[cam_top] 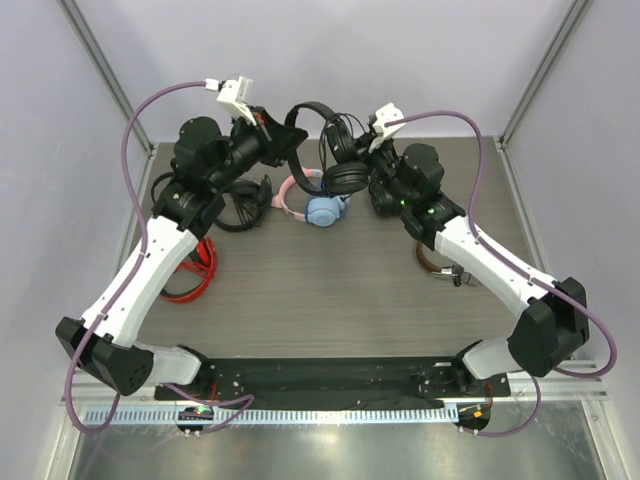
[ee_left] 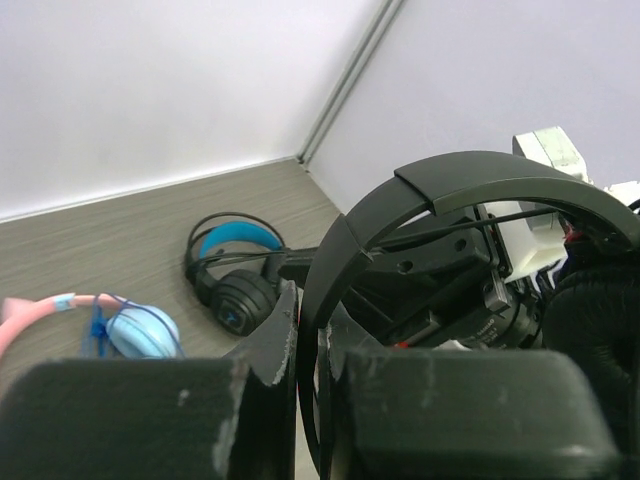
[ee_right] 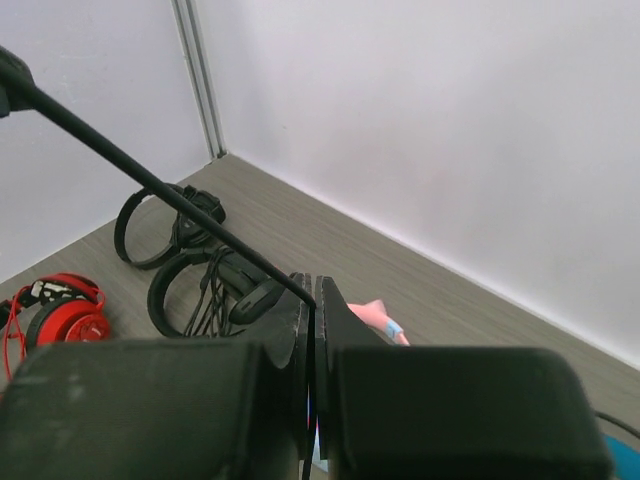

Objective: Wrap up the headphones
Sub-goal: Wrap the headphone cable with the right arm

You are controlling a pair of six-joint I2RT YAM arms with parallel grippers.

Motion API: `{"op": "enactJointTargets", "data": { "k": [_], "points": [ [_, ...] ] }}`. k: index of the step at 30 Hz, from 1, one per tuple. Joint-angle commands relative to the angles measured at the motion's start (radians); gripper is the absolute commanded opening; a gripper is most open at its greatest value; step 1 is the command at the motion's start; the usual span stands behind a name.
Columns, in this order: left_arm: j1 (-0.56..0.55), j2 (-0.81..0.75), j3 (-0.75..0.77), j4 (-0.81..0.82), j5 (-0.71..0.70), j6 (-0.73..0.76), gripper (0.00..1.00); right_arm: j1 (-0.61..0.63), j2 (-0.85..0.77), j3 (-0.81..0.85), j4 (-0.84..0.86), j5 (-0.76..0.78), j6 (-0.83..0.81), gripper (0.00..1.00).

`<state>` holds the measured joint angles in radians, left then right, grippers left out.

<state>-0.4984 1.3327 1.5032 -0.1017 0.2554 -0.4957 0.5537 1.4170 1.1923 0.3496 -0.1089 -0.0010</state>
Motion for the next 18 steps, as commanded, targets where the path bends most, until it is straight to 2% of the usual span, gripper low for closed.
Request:
{"op": "enactJointTargets", "data": {
  "k": [1, 11, 18],
  "points": [
    [0.021, -0.036, 0.074, 0.256, 0.163, -0.156, 0.00, -0.032, 0.043, 0.059, -0.127, -0.006, -0.048, 0.01],
    [0.038, -0.036, 0.091, 0.318, 0.212, -0.213, 0.00, -0.044, 0.158, 0.168, -0.230, -0.190, -0.024, 0.01],
    [0.058, -0.036, 0.091, 0.367, 0.231, -0.262, 0.00, -0.044, 0.203, 0.162, -0.239, -0.177, 0.039, 0.01]
  ]
}}
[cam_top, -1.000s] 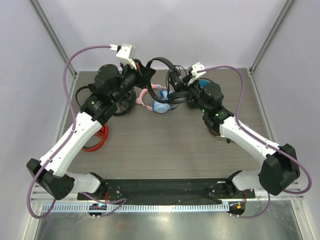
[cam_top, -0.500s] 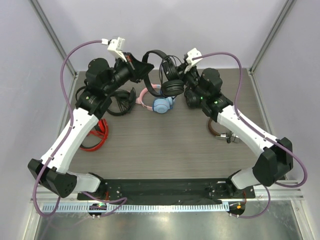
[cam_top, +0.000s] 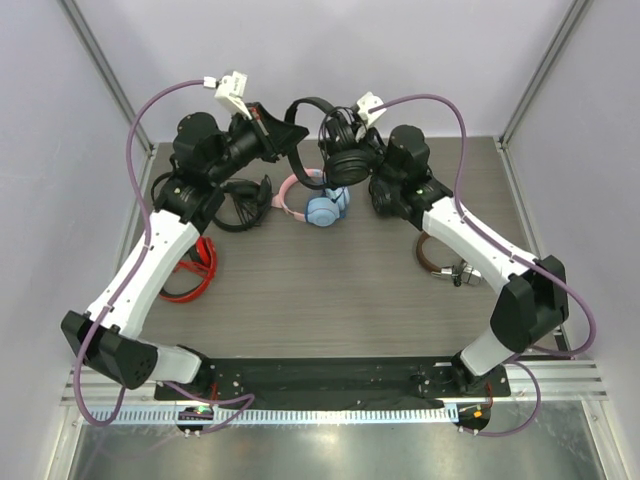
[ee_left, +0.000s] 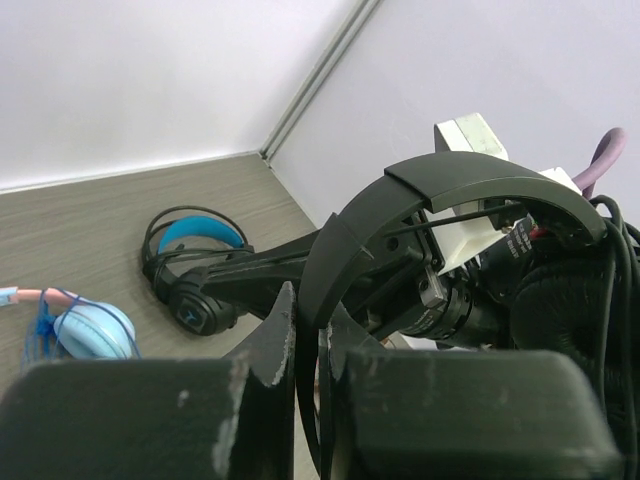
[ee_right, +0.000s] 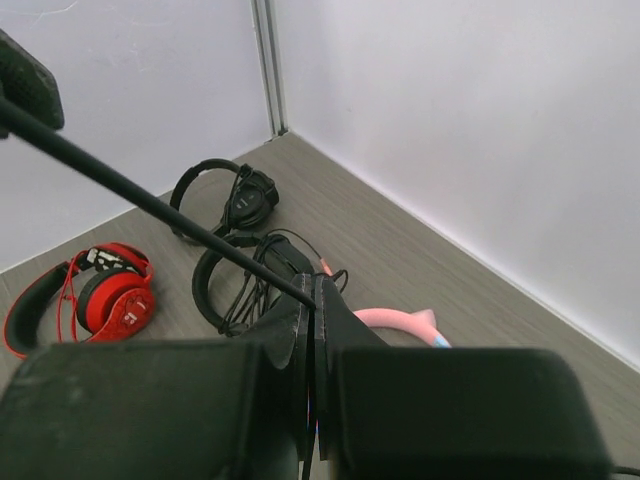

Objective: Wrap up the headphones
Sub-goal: Wrap the headphone cable with the right arm

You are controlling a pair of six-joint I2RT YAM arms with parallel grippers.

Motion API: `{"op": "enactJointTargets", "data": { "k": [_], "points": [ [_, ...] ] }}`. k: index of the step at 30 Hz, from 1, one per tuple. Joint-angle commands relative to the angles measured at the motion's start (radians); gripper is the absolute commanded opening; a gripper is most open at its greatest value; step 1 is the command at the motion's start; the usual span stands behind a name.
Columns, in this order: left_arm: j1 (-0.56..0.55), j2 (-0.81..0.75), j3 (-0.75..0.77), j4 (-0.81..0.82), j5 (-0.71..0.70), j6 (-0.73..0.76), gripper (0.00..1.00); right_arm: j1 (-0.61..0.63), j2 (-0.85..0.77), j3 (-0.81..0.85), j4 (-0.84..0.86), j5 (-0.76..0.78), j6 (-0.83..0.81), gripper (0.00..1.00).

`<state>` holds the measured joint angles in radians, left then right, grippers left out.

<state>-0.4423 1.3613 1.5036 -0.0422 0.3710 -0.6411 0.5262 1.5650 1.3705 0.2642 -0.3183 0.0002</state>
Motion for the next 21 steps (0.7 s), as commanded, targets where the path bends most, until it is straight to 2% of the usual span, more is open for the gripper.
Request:
{"op": "enactJointTargets", "data": {
  "k": [1, 5, 12, 17, 21],
  "points": [
    [0.016, -0.067, 0.086, 0.320, 0.114, -0.129, 0.00, -0.017, 0.055, -0.028, -0.152, 0.042, 0.043, 0.01],
    [0.031, -0.077, 0.076, 0.346, 0.088, -0.157, 0.00, -0.017, 0.017, -0.114, -0.086, 0.071, 0.107, 0.01],
    [0.034, -0.102, 0.060, 0.286, -0.033, -0.117, 0.00, -0.017, -0.091, -0.275, -0.003, 0.076, 0.185, 0.01],
    [0.034, -0.102, 0.055, 0.323, -0.041, -0.150, 0.00, -0.014, -0.111, -0.323, 0.021, 0.087, 0.205, 0.01],
    [0.034, -0.111, 0.044, 0.321, -0.115, -0.149, 0.00, 0.003, -0.118, -0.358, 0.042, 0.090, 0.228, 0.01]
  ]
}}
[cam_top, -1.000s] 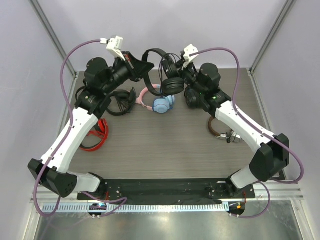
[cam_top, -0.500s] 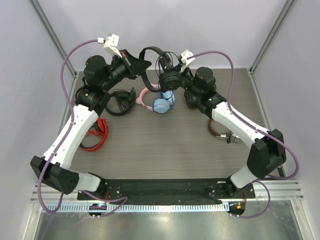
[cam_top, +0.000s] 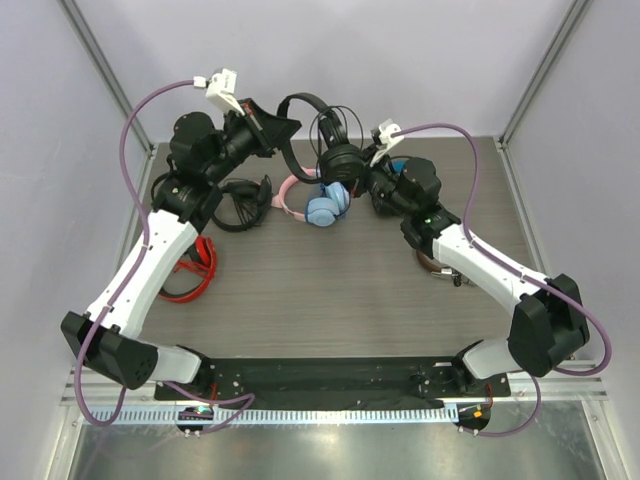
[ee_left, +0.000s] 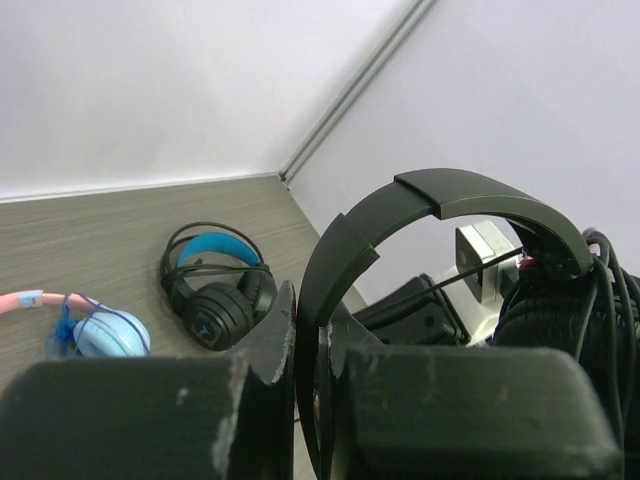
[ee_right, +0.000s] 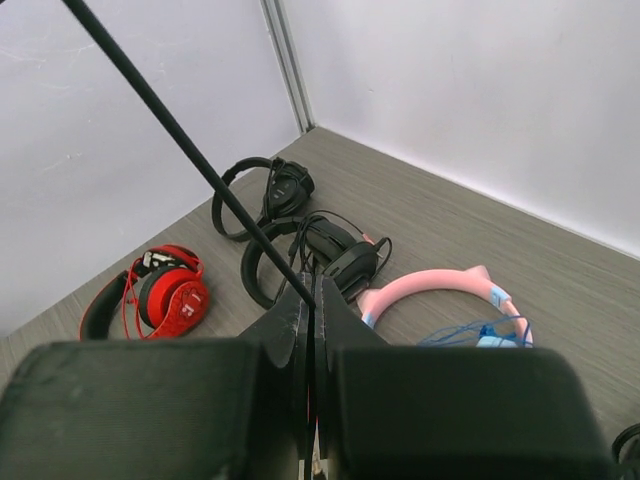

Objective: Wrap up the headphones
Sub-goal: Wrap the headphone cable with the right arm

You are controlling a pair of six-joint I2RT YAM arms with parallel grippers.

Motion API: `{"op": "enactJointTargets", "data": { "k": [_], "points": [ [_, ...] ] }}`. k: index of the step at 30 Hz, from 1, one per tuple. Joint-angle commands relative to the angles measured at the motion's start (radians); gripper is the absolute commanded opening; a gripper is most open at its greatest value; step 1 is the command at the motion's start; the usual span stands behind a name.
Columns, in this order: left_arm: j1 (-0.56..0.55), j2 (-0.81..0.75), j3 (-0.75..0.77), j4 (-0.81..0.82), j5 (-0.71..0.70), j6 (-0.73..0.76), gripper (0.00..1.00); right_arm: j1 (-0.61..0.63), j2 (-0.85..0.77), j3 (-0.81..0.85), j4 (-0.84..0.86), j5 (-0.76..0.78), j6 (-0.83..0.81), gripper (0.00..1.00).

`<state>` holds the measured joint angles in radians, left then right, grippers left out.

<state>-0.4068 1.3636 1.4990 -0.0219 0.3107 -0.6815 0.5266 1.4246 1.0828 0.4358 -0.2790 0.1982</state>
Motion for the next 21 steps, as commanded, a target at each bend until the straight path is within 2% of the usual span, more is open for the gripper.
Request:
{"op": "enactJointTargets", "data": {
  "k": [1, 13, 20, 21],
  "points": [
    [-0.001, -0.119, 0.047, 0.292, -0.065, -0.107, 0.00, 0.012, 0.019, -0.078, -0.123, 0.054, 0.030, 0.01],
    [-0.001, -0.120, 0.033, 0.315, -0.148, -0.167, 0.00, 0.111, 0.007, -0.175, -0.065, 0.145, 0.067, 0.01],
    [0.000, -0.158, 0.013, 0.222, -0.303, -0.092, 0.00, 0.211, -0.067, -0.227, -0.065, 0.271, 0.067, 0.01],
    [0.000, -0.159, 0.015, 0.203, -0.377, -0.079, 0.00, 0.243, -0.088, -0.233, -0.087, 0.311, 0.060, 0.01]
  ]
}}
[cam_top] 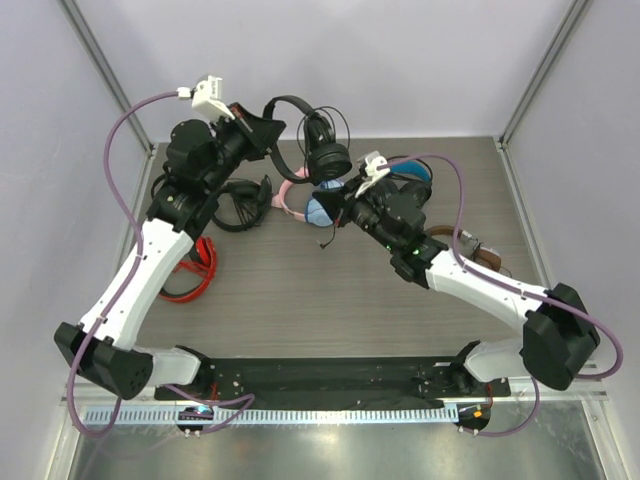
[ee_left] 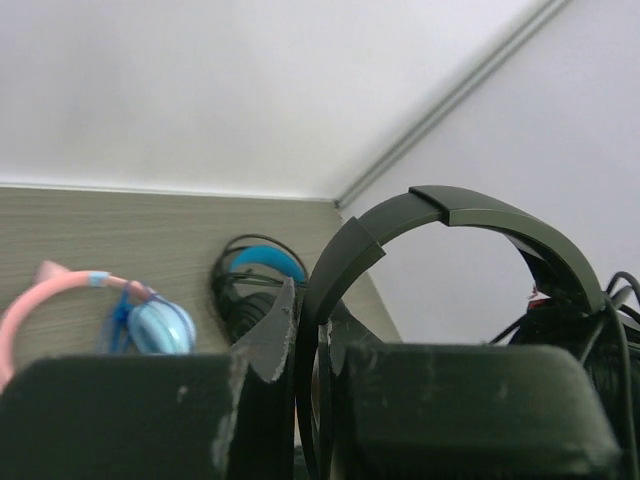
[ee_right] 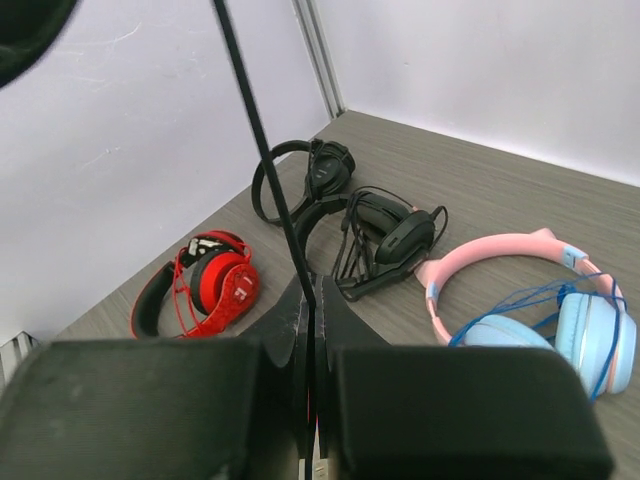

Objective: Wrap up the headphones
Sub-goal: Wrap the headphone cable with the right arm

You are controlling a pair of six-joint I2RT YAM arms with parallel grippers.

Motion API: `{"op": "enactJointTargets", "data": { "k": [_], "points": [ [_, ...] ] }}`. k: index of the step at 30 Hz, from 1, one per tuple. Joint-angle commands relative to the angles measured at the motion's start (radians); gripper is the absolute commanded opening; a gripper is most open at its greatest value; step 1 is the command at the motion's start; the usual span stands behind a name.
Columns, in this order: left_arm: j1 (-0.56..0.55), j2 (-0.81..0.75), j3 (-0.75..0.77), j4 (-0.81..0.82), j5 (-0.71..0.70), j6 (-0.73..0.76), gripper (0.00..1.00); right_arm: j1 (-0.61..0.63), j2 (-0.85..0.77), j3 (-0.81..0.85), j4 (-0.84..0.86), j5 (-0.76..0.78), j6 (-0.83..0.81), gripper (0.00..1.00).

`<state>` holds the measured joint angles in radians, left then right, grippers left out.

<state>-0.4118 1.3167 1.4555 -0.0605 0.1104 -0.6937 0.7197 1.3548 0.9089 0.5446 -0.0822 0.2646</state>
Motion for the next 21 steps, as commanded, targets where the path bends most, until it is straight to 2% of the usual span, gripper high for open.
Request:
{"op": "enactJointTargets", "data": {
  "k": [1, 5, 11, 21],
  "points": [
    [0.004, -0.116, 0.071, 0.194, -0.201, -0.032, 0.00, 0.070, -0.029, -0.061, -0.205, 0.133, -0.013, 0.01],
    [0.002, -0.120, 0.068, 0.145, -0.313, 0.023, 0.00, 0.156, -0.074, -0.062, -0.250, 0.241, -0.025, 0.01],
    [-0.002, -0.131, 0.060, 0.100, -0.452, 0.083, 0.01, 0.256, -0.106, -0.058, -0.282, 0.282, 0.013, 0.02],
    [-0.027, -0.120, 0.062, 0.064, -0.592, 0.108, 0.00, 0.352, -0.049, -0.021, -0.281, 0.326, 0.025, 0.02]
  ]
}}
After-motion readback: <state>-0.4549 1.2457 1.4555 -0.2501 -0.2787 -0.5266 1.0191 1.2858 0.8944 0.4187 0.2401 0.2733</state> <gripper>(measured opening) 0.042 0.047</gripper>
